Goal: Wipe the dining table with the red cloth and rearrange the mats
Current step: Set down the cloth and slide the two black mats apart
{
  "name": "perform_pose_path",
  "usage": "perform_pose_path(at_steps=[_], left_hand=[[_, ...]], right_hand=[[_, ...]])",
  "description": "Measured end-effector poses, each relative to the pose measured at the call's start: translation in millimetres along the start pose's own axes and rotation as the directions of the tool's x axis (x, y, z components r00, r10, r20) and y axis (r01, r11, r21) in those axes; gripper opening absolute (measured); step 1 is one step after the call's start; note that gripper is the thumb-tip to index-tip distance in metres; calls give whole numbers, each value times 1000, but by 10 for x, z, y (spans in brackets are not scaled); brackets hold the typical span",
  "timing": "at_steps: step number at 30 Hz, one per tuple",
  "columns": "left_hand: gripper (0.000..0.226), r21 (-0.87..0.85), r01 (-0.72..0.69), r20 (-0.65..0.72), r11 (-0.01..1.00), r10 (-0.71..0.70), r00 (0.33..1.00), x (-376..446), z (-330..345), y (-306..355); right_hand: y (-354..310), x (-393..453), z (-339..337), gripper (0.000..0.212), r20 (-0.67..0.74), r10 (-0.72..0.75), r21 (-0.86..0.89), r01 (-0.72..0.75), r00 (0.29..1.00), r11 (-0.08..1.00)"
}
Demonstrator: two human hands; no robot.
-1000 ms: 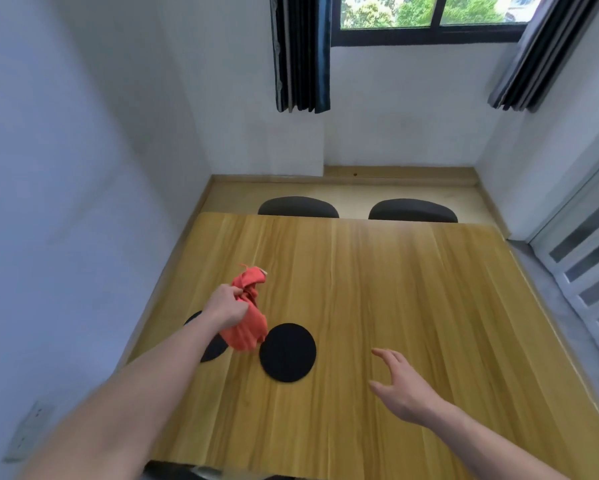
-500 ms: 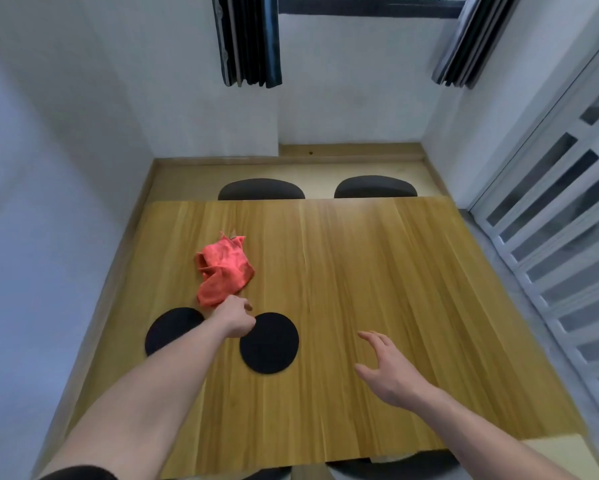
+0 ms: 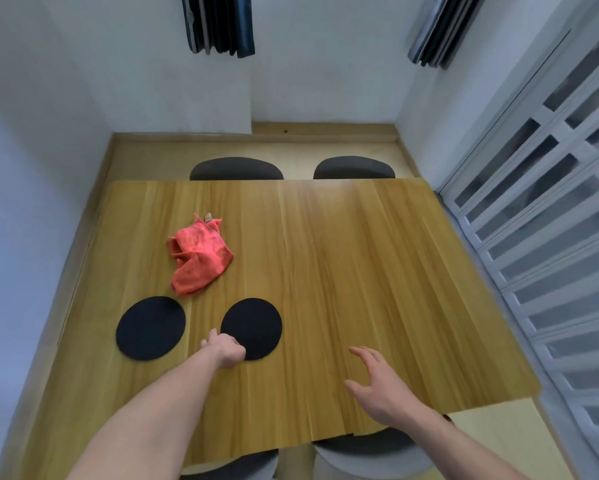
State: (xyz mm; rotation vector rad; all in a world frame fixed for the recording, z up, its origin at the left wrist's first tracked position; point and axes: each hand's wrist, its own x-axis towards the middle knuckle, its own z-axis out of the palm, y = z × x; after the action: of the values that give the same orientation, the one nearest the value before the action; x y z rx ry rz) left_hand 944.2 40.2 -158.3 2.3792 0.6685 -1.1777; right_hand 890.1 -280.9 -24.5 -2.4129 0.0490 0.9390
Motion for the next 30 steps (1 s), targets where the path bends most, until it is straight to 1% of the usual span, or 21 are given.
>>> perform_pose_path(at_steps=[1,5,6,8,11,12,13,14,16,17,20,22,23,24,25,26,27,30], left_hand=[[47,-28,-5,11,1000,5,1000,-28,5,7],[67,-188,14,-7,982,-15,1000,11,47,-86],[65,-231,6,-12,973,-10,1000,3,47,-91],[51,-285,3,-17,959,-8,1000,-52,59,-89],[22,-314,-47,15,948,54,998,-175,136,-47],[15,-321,-61,25,945,73,997,-192,169,-51],[15,-319,-64,41,946,82,996,-217,200,-43],[20,-317,-71,55,946,93,994,-254,221,-49],[42,-307,-78,3,949,83,997,-290,262,-68],[46,-300,-71,-15,951,70,997,-330,261,-77],[40,-264,-61,-38,963,52,998,-338,242,-95],[36,-300,-40,-25,953,34,999,-355,210,-92],[40,-315,-19,-11,949,17,1000,-350,208,-81],[54,-348,2,-10,937,-5,1000,-331,178,-74],[76,-394,31,16,918,-27,1000,-296,163,-63],[93,-439,60,56,897,-39,998,-275,147,-66],[95,-485,78,90,871,-39,995,-261,135,-51],[61,-608,129,192,784,-12,981,-263,47,-4]], right_hand=[[10,-15,13,67,0,8,1,-8,1000,1000],[-14,-38,92,67,10,30,25,-30,1000,999],[-24,-44,117,68,16,32,24,-33,999,999],[-45,-58,161,68,31,35,16,-35,999,999],[-81,-69,218,67,31,19,22,-19,999,1000],[-100,-76,232,68,25,12,25,-12,1000,1000],[-104,-71,243,68,26,15,32,-16,1000,999],[-113,-75,254,68,32,22,36,-23,999,999],[-130,-96,270,68,45,26,37,-27,999,999],[-131,-103,274,68,50,25,33,-27,998,999],[-99,-102,261,68,55,27,14,-27,998,1000],[-79,-105,241,68,45,16,4,-16,999,1000],[-44,-102,232,68,43,14,-3,-14,999,1000],[-26,-93,225,68,40,10,-6,-10,999,1000],[5,-76,208,68,45,6,-9,-5,999,1000],[21,-71,198,67,46,2,-16,-2,999,1000],[48,-48,174,67,50,-3,-29,4,999,1000],[102,6,115,66,67,-13,-52,17,998,999]])
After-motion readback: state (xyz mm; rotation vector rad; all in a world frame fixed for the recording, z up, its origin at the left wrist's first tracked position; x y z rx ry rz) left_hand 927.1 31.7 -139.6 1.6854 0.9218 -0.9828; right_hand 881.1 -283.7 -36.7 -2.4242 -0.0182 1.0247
